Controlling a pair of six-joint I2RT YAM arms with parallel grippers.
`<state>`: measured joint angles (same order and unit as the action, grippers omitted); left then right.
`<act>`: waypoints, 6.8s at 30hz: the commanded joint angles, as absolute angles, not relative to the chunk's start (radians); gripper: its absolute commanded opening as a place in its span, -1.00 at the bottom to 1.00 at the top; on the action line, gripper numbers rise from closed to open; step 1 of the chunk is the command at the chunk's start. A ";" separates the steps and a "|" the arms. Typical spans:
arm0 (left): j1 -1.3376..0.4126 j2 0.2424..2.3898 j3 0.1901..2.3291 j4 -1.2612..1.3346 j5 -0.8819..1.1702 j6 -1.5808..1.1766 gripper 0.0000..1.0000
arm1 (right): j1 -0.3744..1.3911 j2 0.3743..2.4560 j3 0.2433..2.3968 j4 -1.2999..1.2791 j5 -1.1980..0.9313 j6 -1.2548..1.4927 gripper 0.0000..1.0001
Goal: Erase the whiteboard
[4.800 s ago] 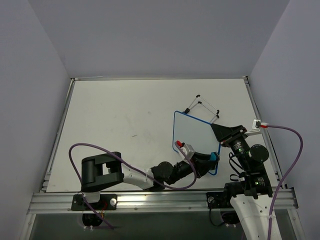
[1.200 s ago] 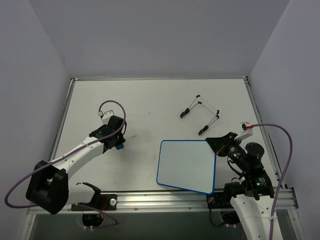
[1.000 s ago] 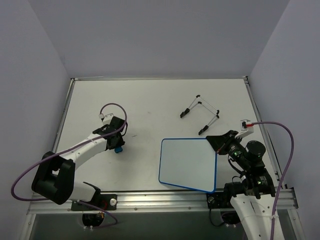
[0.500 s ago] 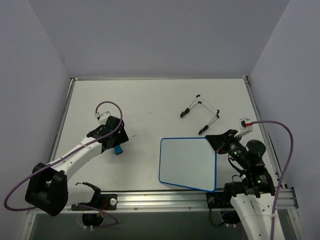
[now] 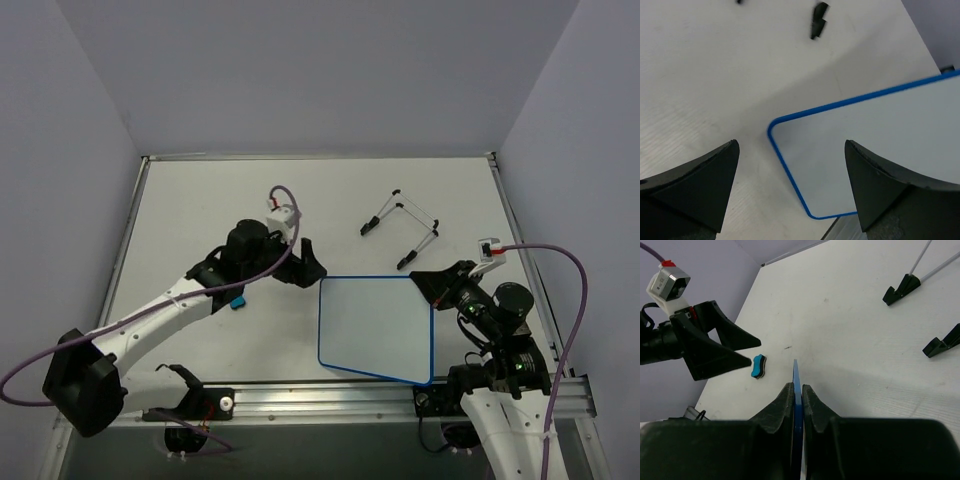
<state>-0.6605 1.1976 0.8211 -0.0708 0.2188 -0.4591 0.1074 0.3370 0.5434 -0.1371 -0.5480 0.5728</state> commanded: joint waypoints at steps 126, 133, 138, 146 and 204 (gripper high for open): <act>-0.931 1.614 1.870 -1.326 0.725 1.020 -0.95 | 0.618 0.920 1.356 -0.741 -0.720 -0.336 0.56; -0.934 1.595 1.850 -1.344 0.758 1.016 -0.95 | 0.807 1.055 1.382 -0.814 -0.576 -0.319 0.33; -0.934 1.612 1.873 -1.381 0.764 1.019 -0.95 | 0.854 1.071 1.361 -0.819 -0.531 -0.304 0.23; -0.937 1.629 1.881 -1.402 0.736 1.012 -0.95 | 0.907 1.083 1.367 -0.862 -0.436 -0.270 0.01; -0.827 1.615 2.063 -1.344 0.809 0.838 -0.81 | 0.905 0.566 1.032 -0.175 -0.284 0.175 -1.00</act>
